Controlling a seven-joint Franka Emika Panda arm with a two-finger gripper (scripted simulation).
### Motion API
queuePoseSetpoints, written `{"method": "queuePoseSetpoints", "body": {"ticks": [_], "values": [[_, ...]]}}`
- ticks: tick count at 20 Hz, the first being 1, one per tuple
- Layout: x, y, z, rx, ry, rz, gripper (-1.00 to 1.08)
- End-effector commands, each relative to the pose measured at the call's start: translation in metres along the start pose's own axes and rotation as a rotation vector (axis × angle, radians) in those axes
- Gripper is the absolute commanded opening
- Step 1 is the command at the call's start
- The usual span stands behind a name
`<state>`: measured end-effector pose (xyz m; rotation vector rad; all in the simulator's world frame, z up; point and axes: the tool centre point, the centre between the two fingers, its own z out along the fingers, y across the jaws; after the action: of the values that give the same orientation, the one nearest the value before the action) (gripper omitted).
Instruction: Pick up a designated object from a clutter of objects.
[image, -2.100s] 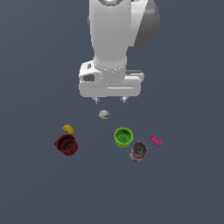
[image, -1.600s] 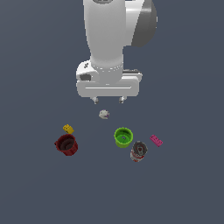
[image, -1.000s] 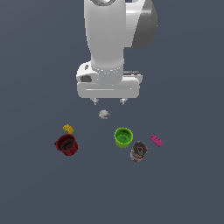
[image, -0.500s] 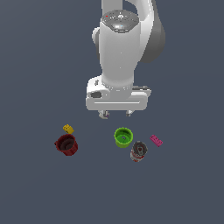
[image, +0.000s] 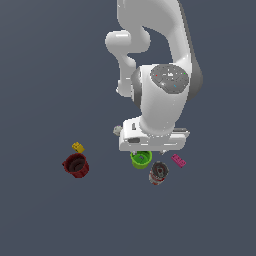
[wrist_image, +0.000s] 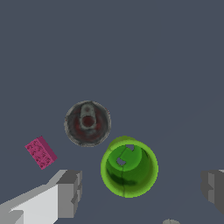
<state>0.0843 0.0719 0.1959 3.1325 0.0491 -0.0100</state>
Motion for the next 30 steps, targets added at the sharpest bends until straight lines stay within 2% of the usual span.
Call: {"method": "queuePoseSetpoints", "body": {"ticks": [1,12,20,30], "values": [[0.010,-0.015,0.018,0.001,0.003,-0.005,1.00],[0.028,-0.052,0.064,0.008,0.006,-0.017,1.00],[0.028,-0.054,0.071,0.008,0.005,-0.018,1.00],[0.028,-0.055,0.114,0.009,0.007,-0.018,1.00]]}}
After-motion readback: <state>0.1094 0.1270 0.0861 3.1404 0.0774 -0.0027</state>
